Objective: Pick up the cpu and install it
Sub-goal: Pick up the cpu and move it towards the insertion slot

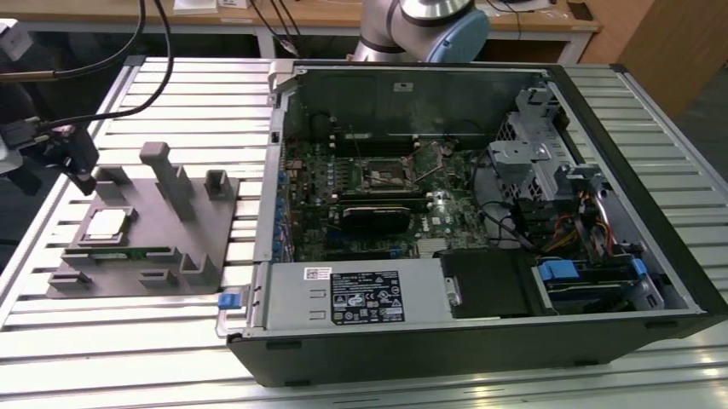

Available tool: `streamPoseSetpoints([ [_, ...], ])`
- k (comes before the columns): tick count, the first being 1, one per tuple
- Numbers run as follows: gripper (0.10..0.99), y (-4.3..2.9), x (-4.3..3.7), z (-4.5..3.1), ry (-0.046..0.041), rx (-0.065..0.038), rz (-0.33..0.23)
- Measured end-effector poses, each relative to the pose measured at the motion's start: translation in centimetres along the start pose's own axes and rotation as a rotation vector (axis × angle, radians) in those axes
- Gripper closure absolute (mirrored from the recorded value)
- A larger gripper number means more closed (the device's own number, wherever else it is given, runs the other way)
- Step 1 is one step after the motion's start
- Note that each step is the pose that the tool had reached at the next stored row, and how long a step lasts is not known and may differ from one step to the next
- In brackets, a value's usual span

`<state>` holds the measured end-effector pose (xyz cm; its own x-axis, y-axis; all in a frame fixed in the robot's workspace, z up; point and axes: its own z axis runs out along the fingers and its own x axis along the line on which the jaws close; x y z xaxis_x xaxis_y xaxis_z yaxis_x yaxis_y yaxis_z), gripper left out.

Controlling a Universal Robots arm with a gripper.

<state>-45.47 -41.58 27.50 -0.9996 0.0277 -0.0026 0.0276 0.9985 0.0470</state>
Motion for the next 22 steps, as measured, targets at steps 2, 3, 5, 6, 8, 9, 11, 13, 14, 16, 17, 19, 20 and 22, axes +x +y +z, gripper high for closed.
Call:
streamPoseSetpoints([
  [2,0.380,0.00,-0.05,0.20,-0.0002,0.000,0.000],
  [3,0.380,-0.01,-0.07,0.33,-0.0002,0.000,0.000],
  [5,0.380,-0.02,-0.09,0.59,0.0000,0.000,0.000],
  [6,0.380,-0.03,-0.10,0.72,-0.0002,0.000,0.000],
  [8,0.380,-0.04,-0.10,0.93,-0.0001,0.000,0.000],
  [9,0.380,-0.04,-0.10,1.02,-0.0001,0.000,0.000],
  [11,0.380,-0.05,-0.09,1.16,0.0000,0.000,0.000],
  [13,0.380,-0.05,-0.10,1.29,-0.0001,0.000,0.000],
  [14,0.380,-0.06,-0.11,1.35,0.0000,0.000,0.000],
  [16,0.380,-0.06,-0.15,1.47,0.0000,0.000,0.000],
  [17,0.380,-0.06,-0.18,1.52,0.0000,0.000,0.000],
  [19,0.380,-0.06,-0.26,1.63,-0.0001,0.000,0.000],
  [20,0.380,-0.06,-0.28,1.69,-0.0001,0.000,0.000],
  [22,0.380,-0.06,-0.29,1.85,-0.0002,0.000,0.000],
])
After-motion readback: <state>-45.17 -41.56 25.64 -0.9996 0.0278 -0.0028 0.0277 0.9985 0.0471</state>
